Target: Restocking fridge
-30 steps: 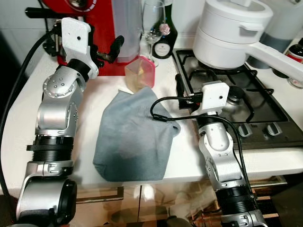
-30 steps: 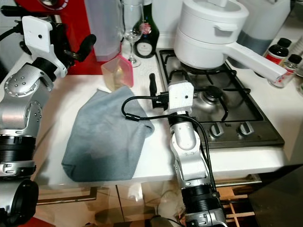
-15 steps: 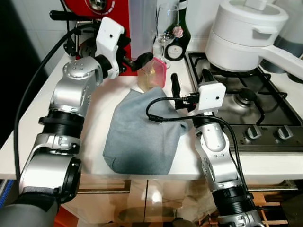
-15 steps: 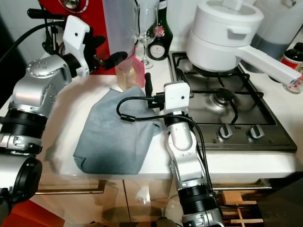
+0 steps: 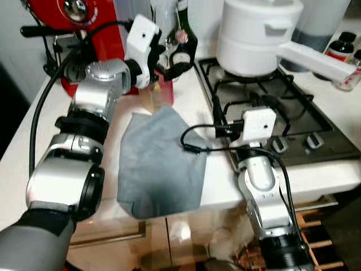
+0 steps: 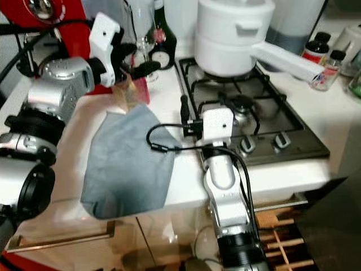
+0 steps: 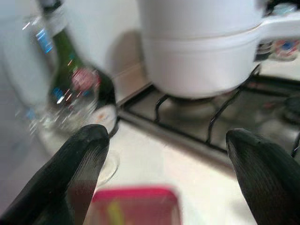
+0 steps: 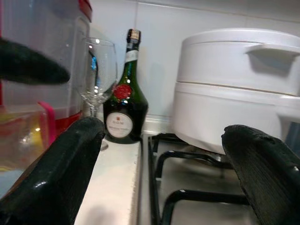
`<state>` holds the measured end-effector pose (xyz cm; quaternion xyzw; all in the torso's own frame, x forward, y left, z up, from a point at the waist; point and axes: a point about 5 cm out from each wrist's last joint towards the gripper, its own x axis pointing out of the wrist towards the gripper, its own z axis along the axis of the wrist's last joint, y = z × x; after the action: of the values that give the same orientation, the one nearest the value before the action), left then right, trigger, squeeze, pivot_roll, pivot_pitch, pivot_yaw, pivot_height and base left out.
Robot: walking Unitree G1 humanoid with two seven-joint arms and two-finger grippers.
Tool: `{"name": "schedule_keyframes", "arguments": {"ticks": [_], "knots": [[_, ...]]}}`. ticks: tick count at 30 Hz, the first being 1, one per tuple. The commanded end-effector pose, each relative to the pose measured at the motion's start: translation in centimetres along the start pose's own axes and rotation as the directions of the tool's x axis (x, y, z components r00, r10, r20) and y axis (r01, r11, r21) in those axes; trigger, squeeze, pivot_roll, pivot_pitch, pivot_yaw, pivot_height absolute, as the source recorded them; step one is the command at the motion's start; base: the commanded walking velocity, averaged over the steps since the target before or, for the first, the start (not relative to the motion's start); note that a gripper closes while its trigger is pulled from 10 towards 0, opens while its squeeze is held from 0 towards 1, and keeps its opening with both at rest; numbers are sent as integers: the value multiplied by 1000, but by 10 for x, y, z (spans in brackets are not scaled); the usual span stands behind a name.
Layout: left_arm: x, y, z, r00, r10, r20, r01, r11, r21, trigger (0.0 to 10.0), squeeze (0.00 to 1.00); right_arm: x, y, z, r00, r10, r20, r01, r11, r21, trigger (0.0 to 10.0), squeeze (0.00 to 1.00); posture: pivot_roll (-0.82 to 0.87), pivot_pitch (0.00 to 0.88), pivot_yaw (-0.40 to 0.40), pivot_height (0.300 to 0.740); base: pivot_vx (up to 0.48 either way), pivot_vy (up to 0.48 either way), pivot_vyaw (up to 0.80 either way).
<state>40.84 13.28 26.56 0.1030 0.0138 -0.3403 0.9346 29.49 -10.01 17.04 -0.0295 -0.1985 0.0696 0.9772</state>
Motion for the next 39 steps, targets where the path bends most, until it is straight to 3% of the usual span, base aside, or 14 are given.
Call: {"name": "schedule_keyframes", "arguments": {"ticks": [1,9,16,21,29,39], "knots": [[-2,7,4,999,30,-29,-29,999,29,10000,0,0,-2,5,1000,-3,15,3,1000,-10,10000,0,-143,0,70,740,0,0,0],[-11,15,0,996,24,-81,-20,999,51,10000,0,-3,2,3,1000,1,6,-1,1000,2,10000,0,-126,0,71,740,0,0,0],[-9,10,-6,994,-46,-95,43,999,-32,10000,0,-1,6,4,1000,8,9,-8,1000,15,10000,0,-112,0,75,740,0,0,0],[-8,5,1,992,-98,-78,99,995,12,10000,0,-1,6,5,1000,3,15,-4,1000,20,10000,0,-117,0,83,740,0,0,0],[-4,4,-6,988,-105,-111,107,994,18,10000,0,-3,8,7,1000,-1,21,0,1000,23,10000,0,-132,0,97,740,0,0,0],[3,-2,-1,984,-142,-106,147,988,37,10000,0,-6,5,8,1000,-16,21,15,1000,17,10000,0,-156,0,112,740,0,0,0]]}}
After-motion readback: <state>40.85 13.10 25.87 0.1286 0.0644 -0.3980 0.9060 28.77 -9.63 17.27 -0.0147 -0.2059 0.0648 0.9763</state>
